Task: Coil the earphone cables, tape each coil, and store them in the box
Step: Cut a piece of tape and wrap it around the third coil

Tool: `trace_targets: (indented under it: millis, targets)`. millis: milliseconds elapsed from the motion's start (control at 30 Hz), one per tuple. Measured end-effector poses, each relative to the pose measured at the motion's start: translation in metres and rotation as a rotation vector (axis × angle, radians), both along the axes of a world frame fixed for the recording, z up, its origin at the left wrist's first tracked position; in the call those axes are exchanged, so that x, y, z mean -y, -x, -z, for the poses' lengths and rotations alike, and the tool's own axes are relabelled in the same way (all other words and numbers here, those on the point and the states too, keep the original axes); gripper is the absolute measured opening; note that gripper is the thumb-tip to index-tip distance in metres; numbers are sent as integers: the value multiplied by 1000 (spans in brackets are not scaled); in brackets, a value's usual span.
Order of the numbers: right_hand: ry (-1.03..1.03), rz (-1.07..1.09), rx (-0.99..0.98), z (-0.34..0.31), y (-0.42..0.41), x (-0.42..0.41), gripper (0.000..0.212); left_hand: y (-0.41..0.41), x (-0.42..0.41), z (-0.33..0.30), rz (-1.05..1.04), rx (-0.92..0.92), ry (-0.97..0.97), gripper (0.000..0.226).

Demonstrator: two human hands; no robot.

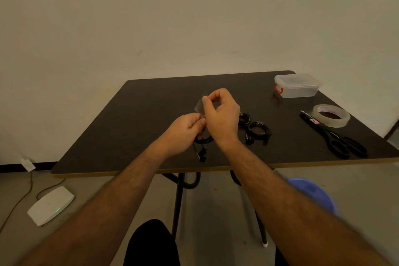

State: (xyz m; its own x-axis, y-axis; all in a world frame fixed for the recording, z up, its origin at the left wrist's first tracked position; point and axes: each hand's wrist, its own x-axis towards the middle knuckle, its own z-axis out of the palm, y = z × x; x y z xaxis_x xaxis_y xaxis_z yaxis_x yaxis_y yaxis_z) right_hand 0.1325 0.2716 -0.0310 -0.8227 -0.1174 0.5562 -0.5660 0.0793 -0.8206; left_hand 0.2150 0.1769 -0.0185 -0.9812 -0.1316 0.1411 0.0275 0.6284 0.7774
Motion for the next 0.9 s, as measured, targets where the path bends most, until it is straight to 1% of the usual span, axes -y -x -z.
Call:
trace_targets:
  millis: [133, 333, 433, 600, 667, 833, 900]
  targets:
    - [5, 52, 1, -6, 0, -2, 14, 2, -3, 2, -4, -22, -145, 30]
    - [182, 76, 66, -20, 1, -5, 10, 1, -25, 3, -72, -156, -500, 34]
    - [256, 88, 115, -30, 5, -7, 9, 1, -33, 0, -105, -214, -589, 39]
    - [319, 91, 161, -37, 7, -10, 10, 0, -36, -6, -95, -226, -752, 40]
    - [331, 97, 177, -39, 8, -11, 11, 1, -36, -6, -86, -237, -779, 43]
    - [346, 89, 222, -41, 10, -12, 13, -2, -38, -1, -87, -270, -766, 45]
    - [355, 88, 233, -42, 10, -12, 14, -3, -37, 2, -85, -285, -725, 46]
